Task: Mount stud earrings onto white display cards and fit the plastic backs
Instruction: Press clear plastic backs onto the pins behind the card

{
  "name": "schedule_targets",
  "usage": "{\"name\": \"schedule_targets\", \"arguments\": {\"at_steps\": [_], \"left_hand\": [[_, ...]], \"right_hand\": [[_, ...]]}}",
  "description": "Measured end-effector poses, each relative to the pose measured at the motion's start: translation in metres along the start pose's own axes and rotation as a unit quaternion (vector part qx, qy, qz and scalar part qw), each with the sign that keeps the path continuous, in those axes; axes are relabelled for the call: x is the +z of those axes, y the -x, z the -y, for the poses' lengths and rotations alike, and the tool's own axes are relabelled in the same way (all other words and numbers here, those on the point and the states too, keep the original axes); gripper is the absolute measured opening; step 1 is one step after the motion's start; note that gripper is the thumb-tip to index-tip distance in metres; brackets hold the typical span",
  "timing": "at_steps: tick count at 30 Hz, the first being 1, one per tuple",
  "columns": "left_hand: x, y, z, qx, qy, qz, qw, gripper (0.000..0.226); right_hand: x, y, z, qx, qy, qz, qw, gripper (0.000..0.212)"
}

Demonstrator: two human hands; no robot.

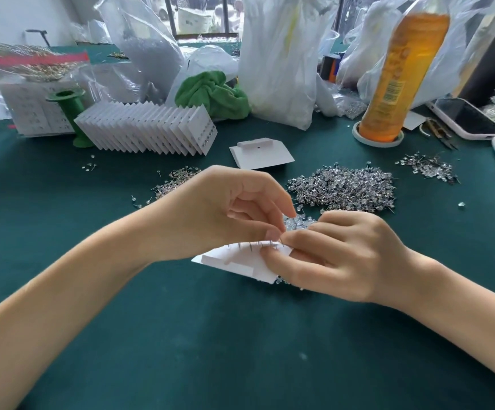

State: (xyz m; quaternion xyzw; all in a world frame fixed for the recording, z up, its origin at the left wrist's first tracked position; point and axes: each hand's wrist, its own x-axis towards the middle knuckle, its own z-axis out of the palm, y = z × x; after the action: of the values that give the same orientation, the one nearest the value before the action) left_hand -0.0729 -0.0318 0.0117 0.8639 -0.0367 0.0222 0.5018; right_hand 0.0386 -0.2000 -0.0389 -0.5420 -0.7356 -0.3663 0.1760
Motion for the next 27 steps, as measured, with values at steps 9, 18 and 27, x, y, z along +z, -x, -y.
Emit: {"name": "schedule_targets", "arguments": {"at_steps": [9,18,27], "left_hand": [[0.0002,0.0006,0.0038,0.012,-0.001,0.015,1.000,0.024],[0.0004,0.0020,0.0049,0.008,-0.013,0.015,1.000,0.028],[0.0013,0.0012,-0.0001,-0.009,-0.041,0.046,0.998,0.029]], "right_hand": [[0.0007,0.0003,0.0019,0.000,0.001,0.003,1.000,0.022],[0.0006,0.0019,0.0028,-0.007,0.014,0.000,1.000,0.021],[0.0009,0.0020,0.0052,-0.020,0.023,0.000,1.000,0.017]]}}
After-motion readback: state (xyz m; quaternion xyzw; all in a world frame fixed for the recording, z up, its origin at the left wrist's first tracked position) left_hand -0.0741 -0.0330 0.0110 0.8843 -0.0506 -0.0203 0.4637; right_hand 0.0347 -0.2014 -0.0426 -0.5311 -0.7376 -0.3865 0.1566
